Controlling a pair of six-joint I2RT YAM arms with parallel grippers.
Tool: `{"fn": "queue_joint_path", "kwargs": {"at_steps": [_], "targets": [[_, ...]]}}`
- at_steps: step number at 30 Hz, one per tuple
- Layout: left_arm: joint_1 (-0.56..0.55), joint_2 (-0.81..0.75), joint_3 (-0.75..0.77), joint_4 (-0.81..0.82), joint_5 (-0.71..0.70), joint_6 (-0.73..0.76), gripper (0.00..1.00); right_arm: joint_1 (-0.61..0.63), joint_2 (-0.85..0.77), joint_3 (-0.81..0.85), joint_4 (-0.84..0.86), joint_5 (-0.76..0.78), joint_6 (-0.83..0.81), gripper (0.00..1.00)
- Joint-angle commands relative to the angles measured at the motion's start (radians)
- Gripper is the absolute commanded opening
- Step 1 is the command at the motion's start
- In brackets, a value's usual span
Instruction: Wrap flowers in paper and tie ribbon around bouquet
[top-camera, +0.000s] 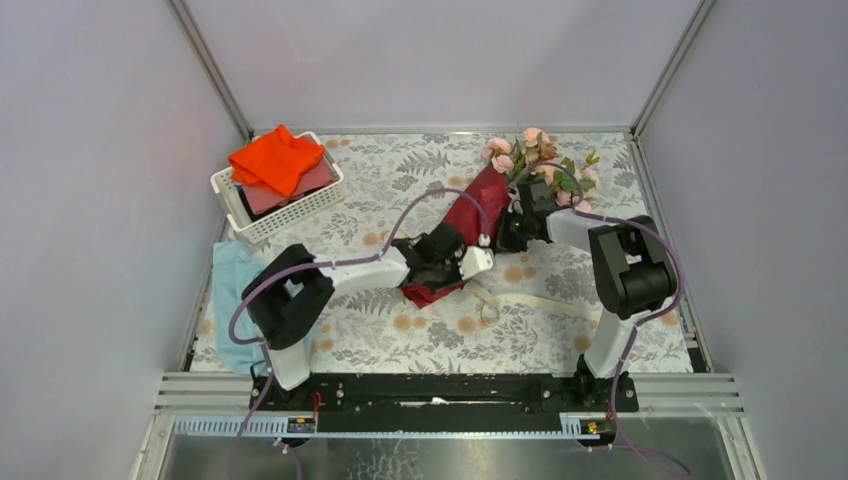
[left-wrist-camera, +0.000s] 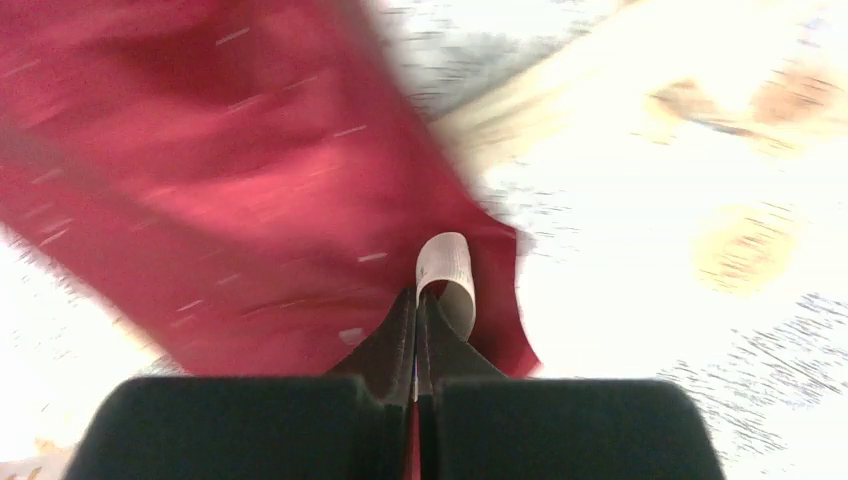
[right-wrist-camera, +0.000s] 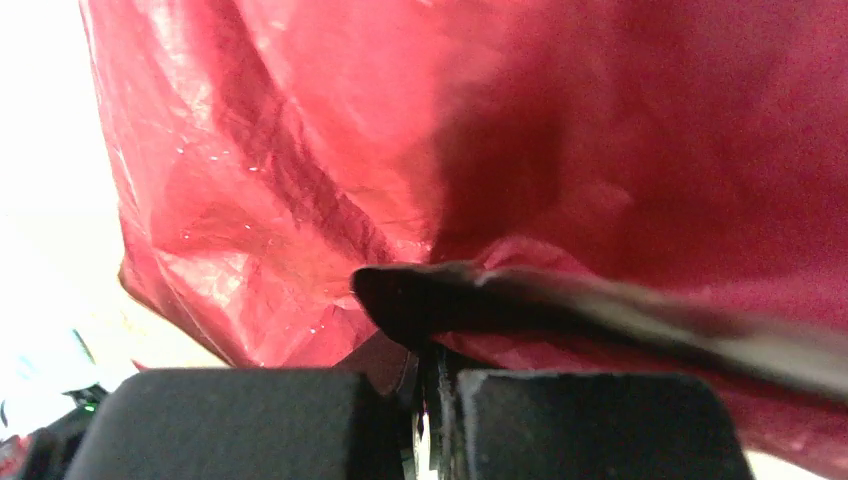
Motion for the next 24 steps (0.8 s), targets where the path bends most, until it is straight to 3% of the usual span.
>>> {"fn": "queue_joint_path", "kwargs": {"at_steps": [1, 9, 13, 16, 20, 22, 24], "targets": [[-0.100, -0.056, -0.100, 0.059, 0.064, 0.125, 0.00, 0.110, 0.112, 0.102, -0.019, 0.051, -0.143, 0.01], [-0.199, -0.096, -0.174, -0.006, 0.188, 0.105, 0.00, 0.236, 0.171, 0.262, -0.028, -0.097, -0.259, 0.00], [-0.172, -0.202, -0.112, -0.109, 0.264, 0.090, 0.00, 0.236, 0.153, 0.241, -0.083, -0.036, -0.244, 0.00], [-0.056, -0.293, -0.024, -0.188, 0.324, 0.058, 0.00, 0.229, 0.119, 0.158, -0.071, 0.005, -0.203, 0.00], [0.199, -0.293, 0.076, -0.195, 0.341, 0.031, 0.00, 0.229, 0.097, 0.070, -0.055, 0.044, -0.151, 0.00], [0.306, -0.241, 0.098, -0.155, 0.295, 0.000, 0.00, 0.228, 0.081, 0.033, -0.041, 0.053, -0.129, 0.00], [0.364, -0.163, 0.109, -0.091, 0.158, -0.028, 0.00, 0.228, 0.066, 0.012, -0.038, 0.065, -0.113, 0.00]]}}
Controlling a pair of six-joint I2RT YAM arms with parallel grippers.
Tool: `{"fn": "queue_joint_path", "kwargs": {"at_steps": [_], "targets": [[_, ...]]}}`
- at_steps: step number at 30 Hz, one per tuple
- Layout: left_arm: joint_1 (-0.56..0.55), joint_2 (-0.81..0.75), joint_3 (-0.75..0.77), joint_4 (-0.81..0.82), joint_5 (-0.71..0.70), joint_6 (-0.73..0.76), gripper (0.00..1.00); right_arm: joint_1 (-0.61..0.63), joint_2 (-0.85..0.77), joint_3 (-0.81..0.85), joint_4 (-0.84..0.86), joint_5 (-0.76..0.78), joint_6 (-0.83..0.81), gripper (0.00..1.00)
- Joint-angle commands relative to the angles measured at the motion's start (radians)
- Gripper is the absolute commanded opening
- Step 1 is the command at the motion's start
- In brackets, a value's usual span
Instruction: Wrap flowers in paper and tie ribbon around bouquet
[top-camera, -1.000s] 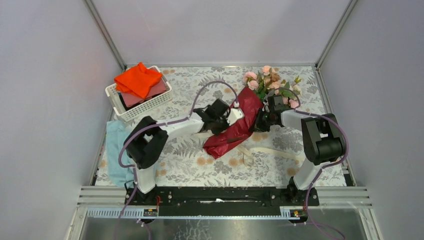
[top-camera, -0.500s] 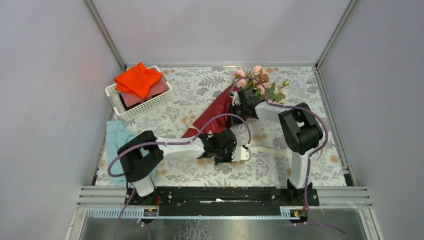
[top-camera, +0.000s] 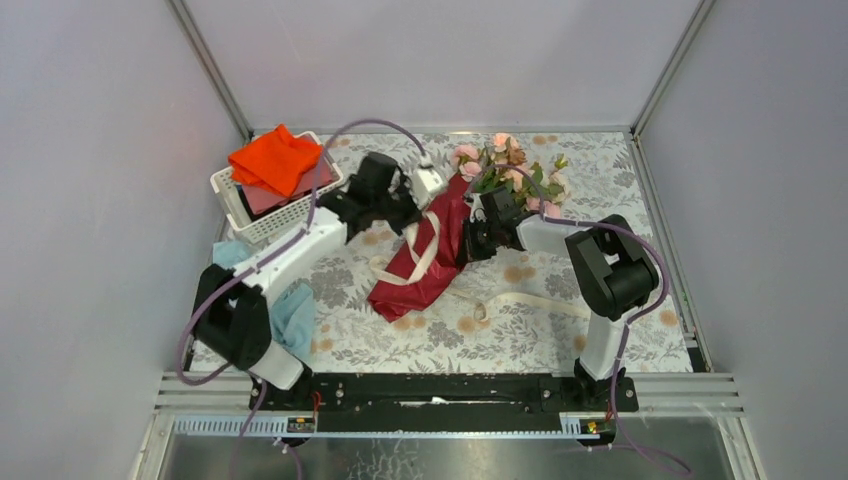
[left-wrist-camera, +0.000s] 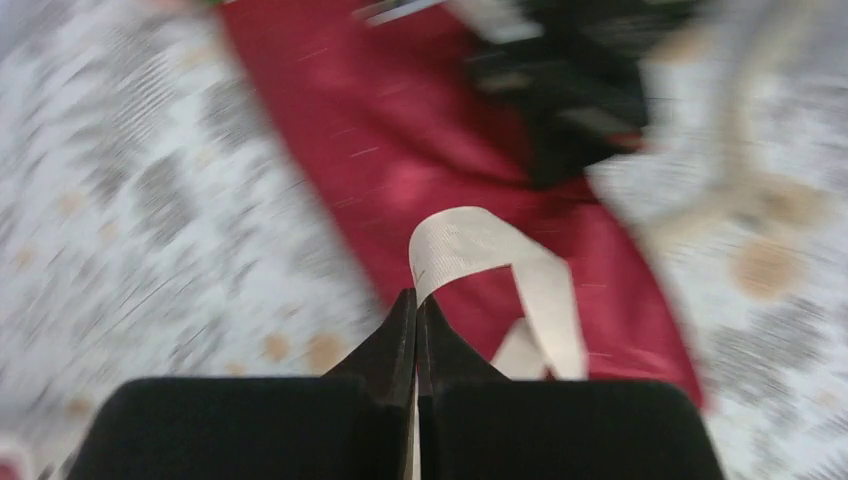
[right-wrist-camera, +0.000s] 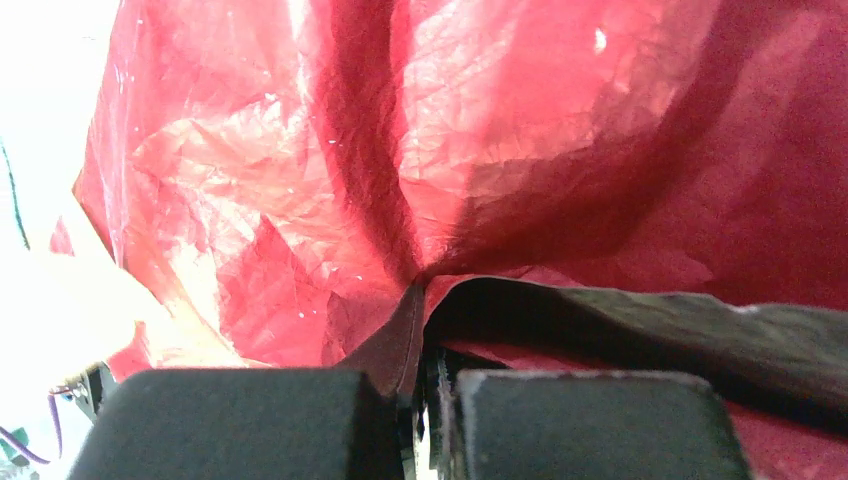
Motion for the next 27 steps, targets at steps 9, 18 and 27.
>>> {"fn": "queue_joint_path", "kwargs": {"at_steps": [9, 18, 27], "targets": [[0.136, 0.421, 0.021, 0.177, -0.365, -0.085, 0.00, -0.032, -0.066, -0.117, -0.109, 0.155, 0.048, 0.00], [-0.150, 0.356, -0.236, 0.182, -0.369, 0.075, 0.00, -0.069, -0.012, 0.000, -0.132, 0.190, -0.033, 0.00], [-0.396, 0.352, -0.212, 0.104, -0.331, 0.031, 0.00, -0.067, 0.025, 0.115, -0.111, 0.058, -0.068, 0.00]]}}
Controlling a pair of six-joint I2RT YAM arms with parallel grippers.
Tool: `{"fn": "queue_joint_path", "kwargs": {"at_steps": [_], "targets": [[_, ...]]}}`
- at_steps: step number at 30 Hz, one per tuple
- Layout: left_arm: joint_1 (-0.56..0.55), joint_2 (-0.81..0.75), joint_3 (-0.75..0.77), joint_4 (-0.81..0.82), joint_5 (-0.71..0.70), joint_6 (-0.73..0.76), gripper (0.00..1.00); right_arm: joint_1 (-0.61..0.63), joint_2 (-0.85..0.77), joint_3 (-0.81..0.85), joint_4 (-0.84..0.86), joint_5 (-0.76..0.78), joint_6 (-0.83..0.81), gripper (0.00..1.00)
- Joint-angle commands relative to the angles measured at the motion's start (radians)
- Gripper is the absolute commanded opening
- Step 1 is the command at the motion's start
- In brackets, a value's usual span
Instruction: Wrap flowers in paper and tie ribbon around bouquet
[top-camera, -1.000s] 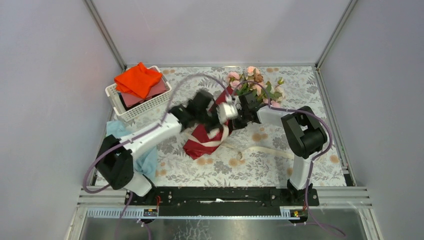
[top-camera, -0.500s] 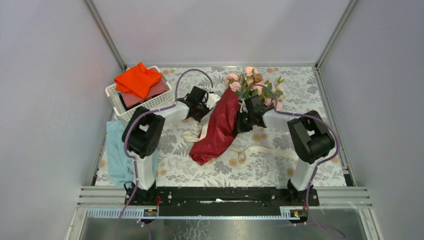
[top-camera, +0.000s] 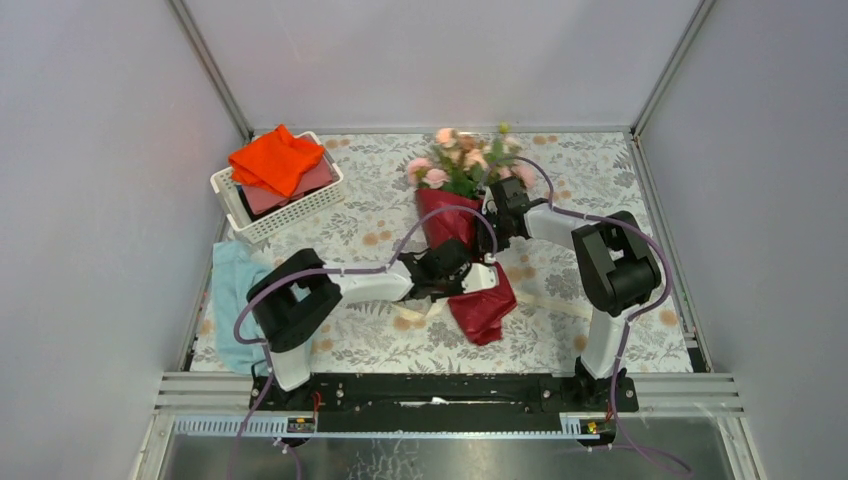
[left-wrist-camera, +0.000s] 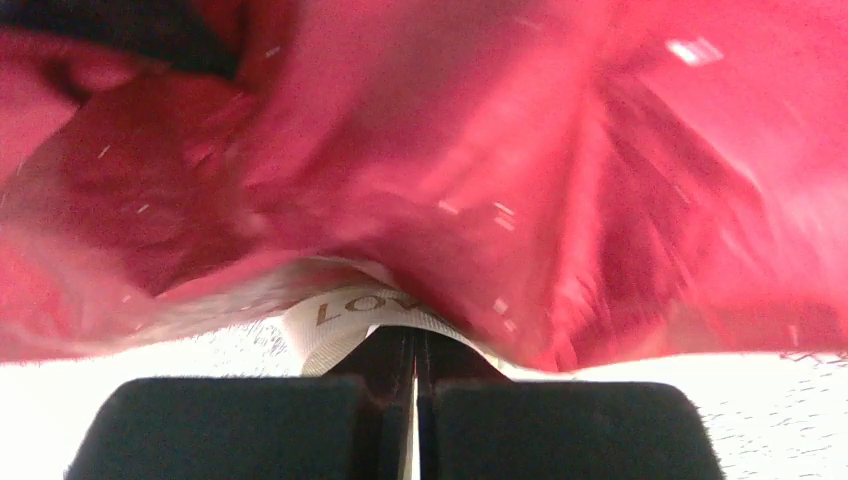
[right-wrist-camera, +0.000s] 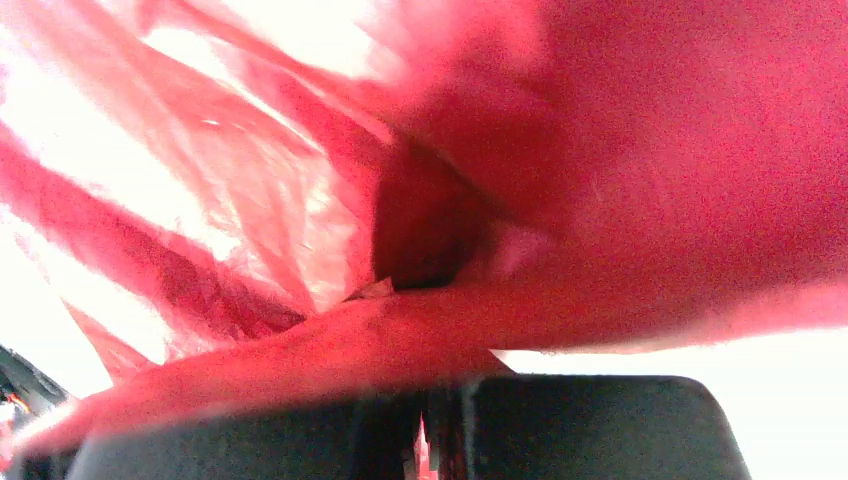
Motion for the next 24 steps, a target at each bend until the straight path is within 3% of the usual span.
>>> {"fn": "queue_joint_path", "kwargs": {"at_steps": [1, 7, 12, 16, 19, 24], "targets": [[-0.084, 0.093, 0.027, -0.152, 0.078, -0.054, 0.00, 0.011, 0.023, 0.054, 0.039, -0.027, -0.042, 0.00], [-0.034, 0.001, 0.038, -0.153, 0.003, -0.063, 0.00, 0.014, -0.011, 0.001, 0.011, -0.012, 0.014, 0.00], [0.195, -0.112, 0.098, -0.203, -0.117, -0.105, 0.00, 0.014, -0.064, -0.040, -0.002, -0.034, 0.102, 0.00], [0.378, -0.216, 0.131, -0.217, -0.124, -0.087, 0.00, 0.014, -0.127, -0.001, -0.064, -0.003, 0.123, 0.00], [0.456, -0.254, 0.186, -0.234, -0.146, -0.085, 0.00, 0.014, -0.166, -0.016, -0.088, 0.024, 0.133, 0.00], [0.477, -0.313, 0.293, -0.249, -0.090, -0.123, 0.00, 0.031, -0.209, -0.175, 0.084, -0.064, 0.272, 0.00]]}}
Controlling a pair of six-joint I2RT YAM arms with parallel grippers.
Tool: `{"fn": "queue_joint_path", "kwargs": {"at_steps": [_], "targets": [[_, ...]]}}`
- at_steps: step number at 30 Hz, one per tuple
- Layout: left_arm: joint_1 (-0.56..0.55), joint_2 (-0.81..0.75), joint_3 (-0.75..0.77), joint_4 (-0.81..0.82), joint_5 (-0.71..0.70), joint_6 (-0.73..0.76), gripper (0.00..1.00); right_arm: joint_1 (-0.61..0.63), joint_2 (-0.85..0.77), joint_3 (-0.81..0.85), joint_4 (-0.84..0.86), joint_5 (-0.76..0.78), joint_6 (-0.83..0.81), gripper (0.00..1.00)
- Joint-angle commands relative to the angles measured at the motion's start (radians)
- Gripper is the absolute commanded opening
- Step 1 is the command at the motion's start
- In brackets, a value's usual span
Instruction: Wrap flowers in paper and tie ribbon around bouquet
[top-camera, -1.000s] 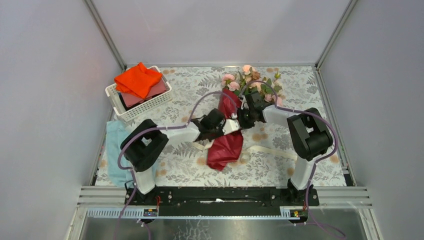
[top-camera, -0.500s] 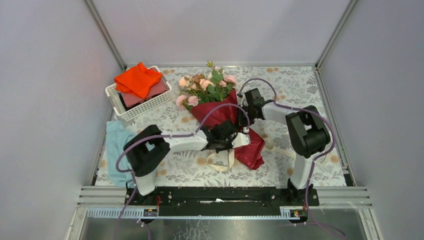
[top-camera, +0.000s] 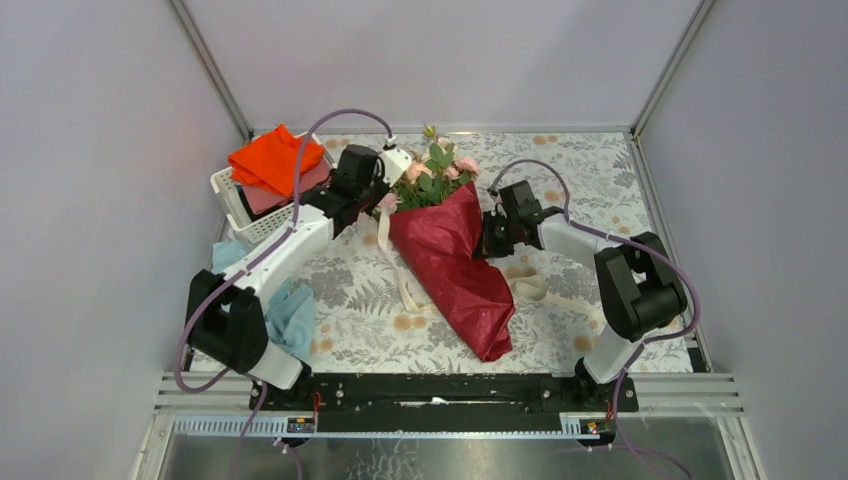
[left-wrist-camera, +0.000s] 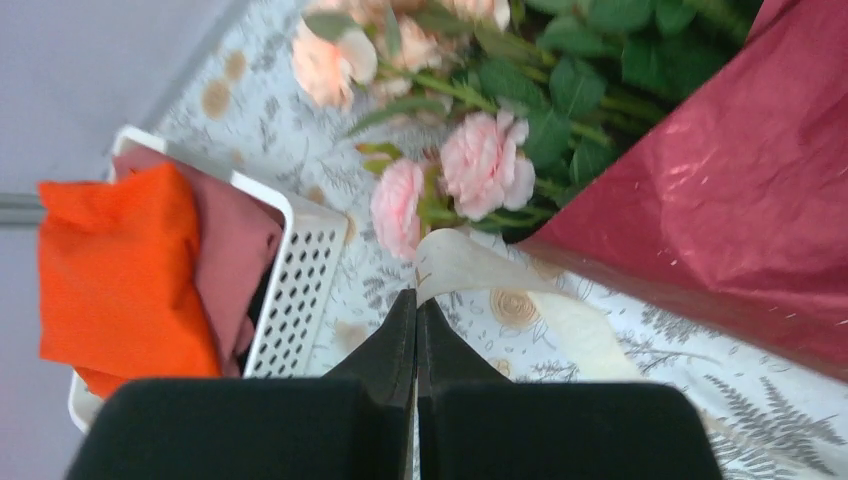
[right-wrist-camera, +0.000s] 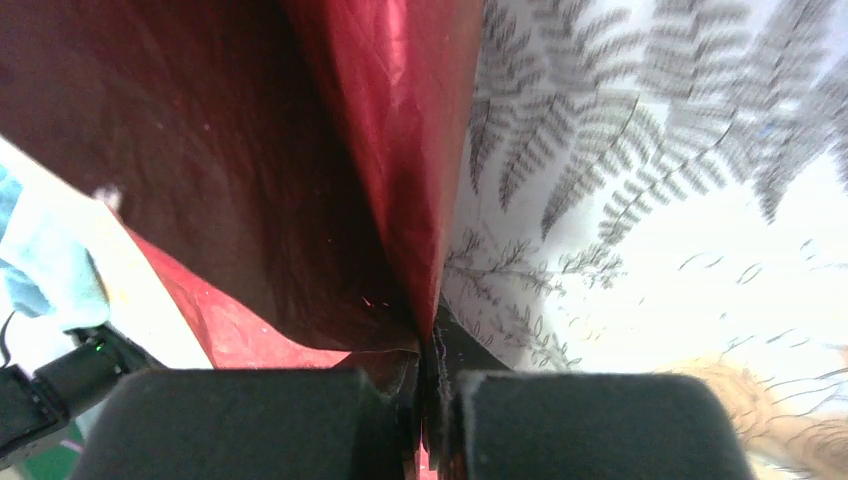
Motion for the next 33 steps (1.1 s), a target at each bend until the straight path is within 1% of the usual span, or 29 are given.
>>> {"fn": "queue_joint_path", "kwargs": {"at_steps": [1, 3, 4, 6, 10, 12, 13, 14, 17, 18, 20, 24, 25, 27, 28, 30, 33], "targets": [[-0.009, -0.043, 0.113, -0.046, 0.073, -0.060, 0.00, 0.034, -0.050, -0.120, 0.128, -0.072, 0.149, 0.00], [-0.032, -0.019, 0.161, -0.071, 0.121, -0.108, 0.00, 0.056, -0.057, -0.155, 0.181, -0.065, 0.188, 0.00], [-0.057, 0.000, 0.174, -0.082, 0.154, -0.122, 0.00, 0.063, -0.060, -0.168, 0.200, -0.060, 0.203, 0.00], [-0.132, 0.046, 0.169, -0.095, 0.176, -0.133, 0.00, 0.070, -0.061, -0.186, 0.227, -0.055, 0.226, 0.00], [-0.254, 0.188, 0.156, -0.098, 0.245, -0.176, 0.00, 0.070, -0.069, -0.203, 0.231, -0.023, 0.229, 0.00], [-0.273, 0.271, 0.180, -0.085, 0.240, -0.210, 0.00, 0.070, -0.075, -0.212, 0.229, -0.021, 0.232, 0.02], [-0.277, 0.311, 0.194, -0.079, 0.243, -0.227, 0.00, 0.070, -0.080, -0.213, 0.227, -0.017, 0.230, 0.06], [-0.280, 0.350, 0.210, -0.076, 0.253, -0.241, 0.00, 0.070, -0.086, -0.211, 0.188, -0.008, 0.223, 0.10], [-0.294, 0.446, 0.239, -0.079, 0.270, -0.250, 0.00, 0.069, -0.127, -0.179, 0.087, 0.073, 0.185, 0.33], [-0.299, 0.471, 0.238, -0.078, 0.268, -0.250, 0.00, 0.069, -0.150, -0.168, 0.045, 0.108, 0.171, 0.38], [-0.305, 0.513, 0.226, -0.072, 0.261, -0.256, 0.00, 0.068, -0.211, -0.147, -0.033, 0.190, 0.146, 0.47], [-0.317, 0.576, 0.196, -0.056, 0.256, -0.280, 0.00, 0.051, -0.383, -0.127, -0.163, 0.412, 0.133, 0.61], [-0.321, 0.583, 0.189, -0.053, 0.256, -0.284, 0.00, 0.042, -0.433, -0.131, -0.185, 0.470, 0.139, 0.66], [-0.333, 0.585, 0.173, -0.039, 0.256, -0.288, 0.00, 0.015, -0.527, -0.147, -0.232, 0.603, 0.175, 0.90], [-0.340, 0.581, 0.167, -0.032, 0.256, -0.290, 0.00, -0.014, -0.575, -0.162, -0.255, 0.675, 0.201, 0.98], [-0.349, 0.570, 0.156, -0.024, 0.263, -0.297, 0.00, -0.110, -0.667, -0.210, -0.284, 0.744, 0.256, 1.00], [-0.362, 0.550, 0.149, -0.014, 0.255, -0.294, 0.00, -0.296, -0.775, -0.288, -0.352, 0.823, 0.384, 1.00]]}}
